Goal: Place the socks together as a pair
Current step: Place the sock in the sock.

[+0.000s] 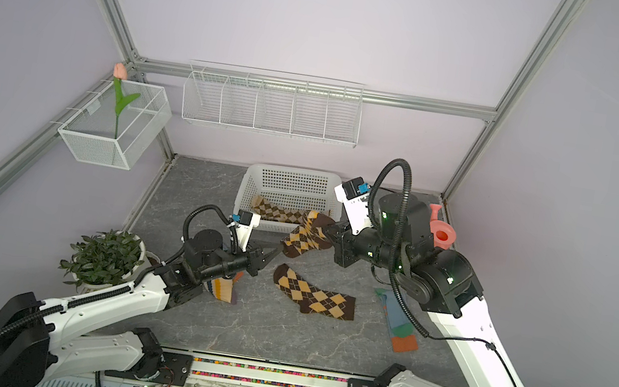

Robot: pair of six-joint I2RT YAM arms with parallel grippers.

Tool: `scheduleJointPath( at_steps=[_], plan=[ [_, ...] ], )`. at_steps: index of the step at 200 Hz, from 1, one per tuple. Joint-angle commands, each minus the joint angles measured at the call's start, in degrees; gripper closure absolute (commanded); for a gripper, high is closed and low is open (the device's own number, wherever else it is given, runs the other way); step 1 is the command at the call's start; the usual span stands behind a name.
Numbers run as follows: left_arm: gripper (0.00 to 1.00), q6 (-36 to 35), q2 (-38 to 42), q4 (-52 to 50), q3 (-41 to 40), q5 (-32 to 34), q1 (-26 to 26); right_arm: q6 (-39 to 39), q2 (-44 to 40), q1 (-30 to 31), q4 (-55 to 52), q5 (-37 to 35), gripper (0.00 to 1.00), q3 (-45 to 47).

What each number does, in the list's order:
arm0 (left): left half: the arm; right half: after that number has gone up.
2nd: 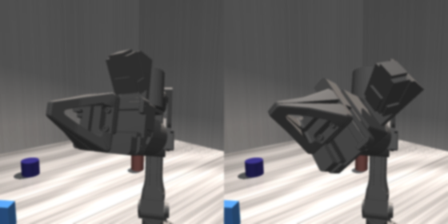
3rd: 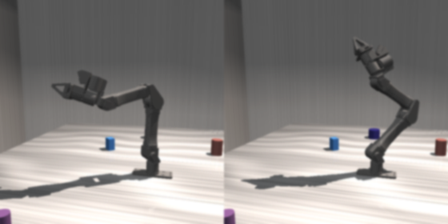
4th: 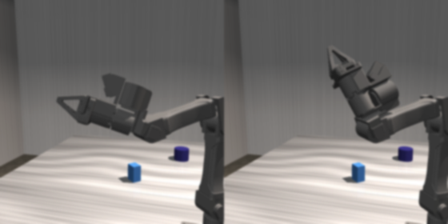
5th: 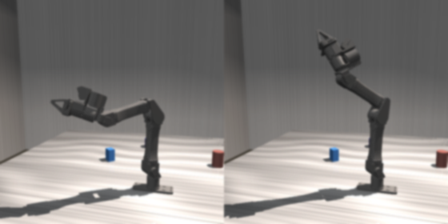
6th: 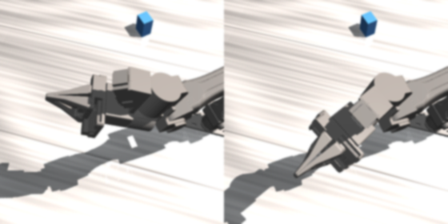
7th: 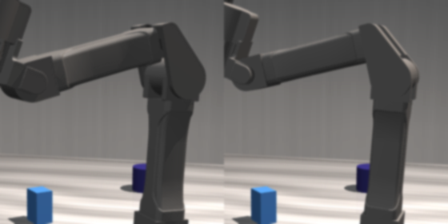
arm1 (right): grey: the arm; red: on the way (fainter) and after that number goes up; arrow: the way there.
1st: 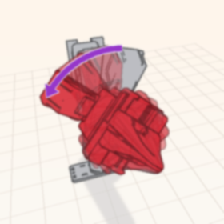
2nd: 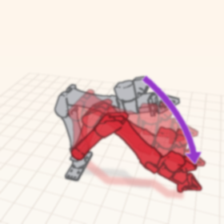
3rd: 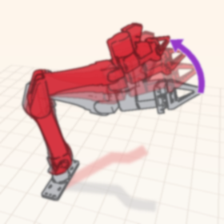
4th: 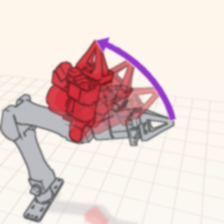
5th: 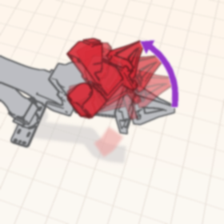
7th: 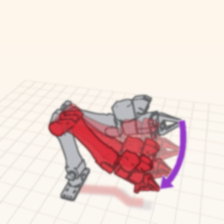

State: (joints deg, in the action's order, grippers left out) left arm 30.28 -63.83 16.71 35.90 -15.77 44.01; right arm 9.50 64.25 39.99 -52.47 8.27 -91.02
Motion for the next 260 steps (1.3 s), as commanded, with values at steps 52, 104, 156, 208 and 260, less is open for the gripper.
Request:
scheduleJointPath(
  at_steps=[52, 104, 156, 208, 260],
  plan=[
    [1.0, -12.6, 0.5, -54.0, 22.6, 8.4, -0.1, 8.0, -13.0, -0.4, 4.4, -2.8, 0.92, 25.8],
    [1.0, -16.1, -12.2, -59.1, 28.8, 1.7, -0.1, 11.2, -17.7, -0.4, 6.4, -2.4, 0.92, 37.1],
    [1.0, -20.9, -28.4, -62.0, 37.9, -3.6, 0.0, 12.9, -18.5, -2.0, 12.1, -2.5, 0.93, 46.8],
    [1.0, -24.1, -39.5, -65.4, 45.4, -2.7, 0.0, 12.9, -16.2, -4.9, 16.7, -0.2, 0.93, 52.0],
    [1.0, -23.8, -46.7, -64.7, 46.1, -0.4, -1.4, 12.1, -14.5, -7.3, 19.6, 1.0, 0.93, 54.6]
  ],
)
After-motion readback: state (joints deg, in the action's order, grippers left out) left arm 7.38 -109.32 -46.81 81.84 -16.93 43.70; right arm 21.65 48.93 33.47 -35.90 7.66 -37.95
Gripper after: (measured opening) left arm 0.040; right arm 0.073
